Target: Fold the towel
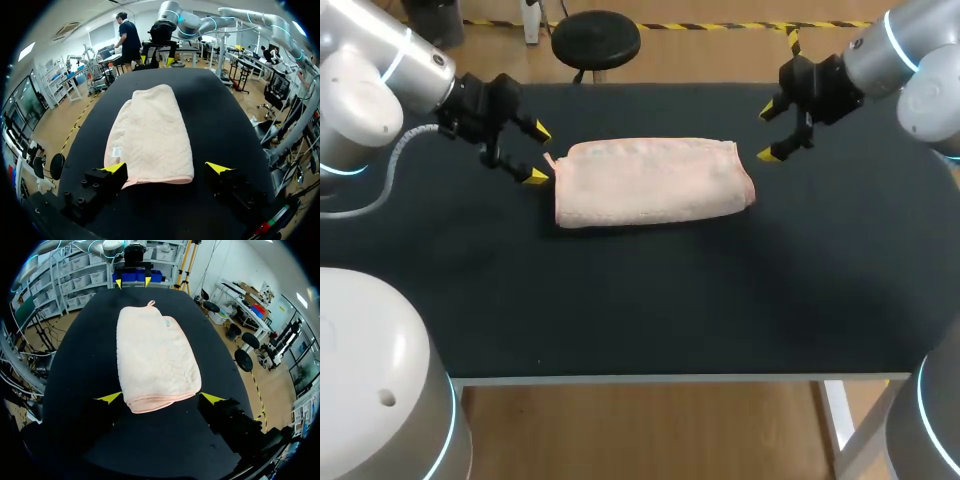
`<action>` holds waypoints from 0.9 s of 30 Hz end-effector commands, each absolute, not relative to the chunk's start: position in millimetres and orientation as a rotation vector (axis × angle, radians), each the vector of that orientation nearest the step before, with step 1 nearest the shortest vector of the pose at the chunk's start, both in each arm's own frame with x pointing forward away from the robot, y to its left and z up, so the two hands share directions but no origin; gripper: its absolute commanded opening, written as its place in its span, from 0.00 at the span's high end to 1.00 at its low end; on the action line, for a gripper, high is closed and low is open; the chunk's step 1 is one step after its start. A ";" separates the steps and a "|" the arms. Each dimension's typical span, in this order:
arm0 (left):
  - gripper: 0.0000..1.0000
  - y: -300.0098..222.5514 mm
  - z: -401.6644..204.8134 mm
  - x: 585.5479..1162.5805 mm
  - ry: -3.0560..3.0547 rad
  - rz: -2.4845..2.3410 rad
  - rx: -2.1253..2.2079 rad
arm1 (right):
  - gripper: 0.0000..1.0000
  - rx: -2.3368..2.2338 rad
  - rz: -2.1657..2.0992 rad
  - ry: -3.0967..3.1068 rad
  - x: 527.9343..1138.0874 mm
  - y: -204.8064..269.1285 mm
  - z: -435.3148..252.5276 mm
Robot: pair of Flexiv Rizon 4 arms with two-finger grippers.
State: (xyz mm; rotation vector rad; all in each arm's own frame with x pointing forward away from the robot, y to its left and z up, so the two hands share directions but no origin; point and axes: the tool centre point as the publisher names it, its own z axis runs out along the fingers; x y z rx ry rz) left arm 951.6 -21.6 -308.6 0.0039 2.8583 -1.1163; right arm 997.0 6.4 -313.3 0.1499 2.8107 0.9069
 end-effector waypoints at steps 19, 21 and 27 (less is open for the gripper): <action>0.00 -21.2 -308.9 951.5 2.856 -1.117 0.005 | 0.00 0.149 0.907 2.812 997.2 6.2 -313.3; 0.00 -21.2 -308.9 951.5 2.856 -1.117 0.005 | 0.00 0.149 0.907 2.812 997.2 6.2 -313.3; 0.00 -21.2 -308.9 951.5 2.856 -1.117 0.005 | 0.00 0.328 1.006 2.866 993.6 6.0 -308.0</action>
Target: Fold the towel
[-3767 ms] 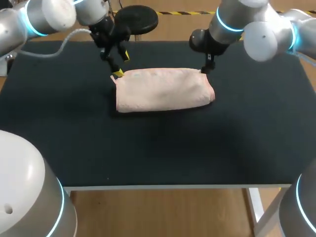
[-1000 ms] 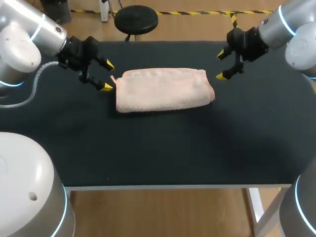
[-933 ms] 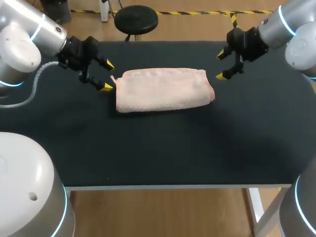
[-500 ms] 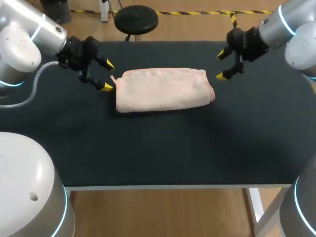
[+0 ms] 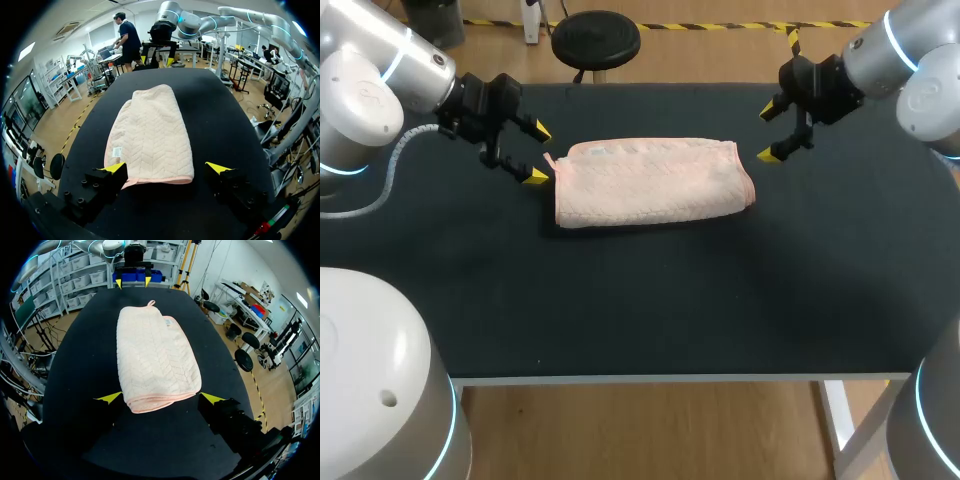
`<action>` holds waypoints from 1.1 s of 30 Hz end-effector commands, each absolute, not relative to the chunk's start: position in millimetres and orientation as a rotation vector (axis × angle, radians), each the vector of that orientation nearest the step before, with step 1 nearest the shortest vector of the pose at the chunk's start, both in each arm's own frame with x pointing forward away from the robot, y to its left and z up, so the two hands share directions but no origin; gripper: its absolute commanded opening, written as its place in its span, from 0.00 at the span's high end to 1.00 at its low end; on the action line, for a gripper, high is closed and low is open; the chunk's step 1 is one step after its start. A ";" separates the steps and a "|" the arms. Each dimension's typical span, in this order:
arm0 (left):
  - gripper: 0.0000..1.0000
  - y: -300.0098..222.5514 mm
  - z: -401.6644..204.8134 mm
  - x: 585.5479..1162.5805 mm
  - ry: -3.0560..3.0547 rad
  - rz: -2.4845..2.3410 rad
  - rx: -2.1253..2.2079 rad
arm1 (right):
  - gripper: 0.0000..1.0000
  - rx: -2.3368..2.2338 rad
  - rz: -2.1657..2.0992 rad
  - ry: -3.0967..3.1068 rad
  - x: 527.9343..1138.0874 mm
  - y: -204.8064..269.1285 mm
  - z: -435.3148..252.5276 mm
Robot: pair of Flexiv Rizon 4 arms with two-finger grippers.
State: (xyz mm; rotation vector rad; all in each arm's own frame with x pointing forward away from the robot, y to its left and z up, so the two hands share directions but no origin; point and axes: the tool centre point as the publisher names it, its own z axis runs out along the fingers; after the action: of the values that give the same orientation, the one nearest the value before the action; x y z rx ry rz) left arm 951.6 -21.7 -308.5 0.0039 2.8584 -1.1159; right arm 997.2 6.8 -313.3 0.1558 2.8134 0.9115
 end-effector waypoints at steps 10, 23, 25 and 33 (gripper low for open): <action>0.00 -21.2 -308.9 951.5 2.856 -1.117 0.005 | 0.00 1.135 1.372 2.813 991.1 21.3 -287.3; 0.00 -21.2 -308.9 951.5 2.856 -1.117 0.005 | 0.00 1.641 1.391 2.601 990.0 18.4 -291.0; 0.00 -21.2 -308.9 951.5 2.856 -1.117 0.005 | 0.00 1.683 1.384 2.579 993.8 15.8 -289.7; 0.00 -21.2 -308.9 951.5 2.856 -1.117 0.005 | 0.00 1.781 1.308 2.570 1001.5 2.7 -292.7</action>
State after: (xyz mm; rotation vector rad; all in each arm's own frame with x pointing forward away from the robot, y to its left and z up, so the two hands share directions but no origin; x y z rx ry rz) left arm 951.5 -21.7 -308.5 0.0040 2.8585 -1.1159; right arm 1003.6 5.4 -292.3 1.7114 2.5894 1.3494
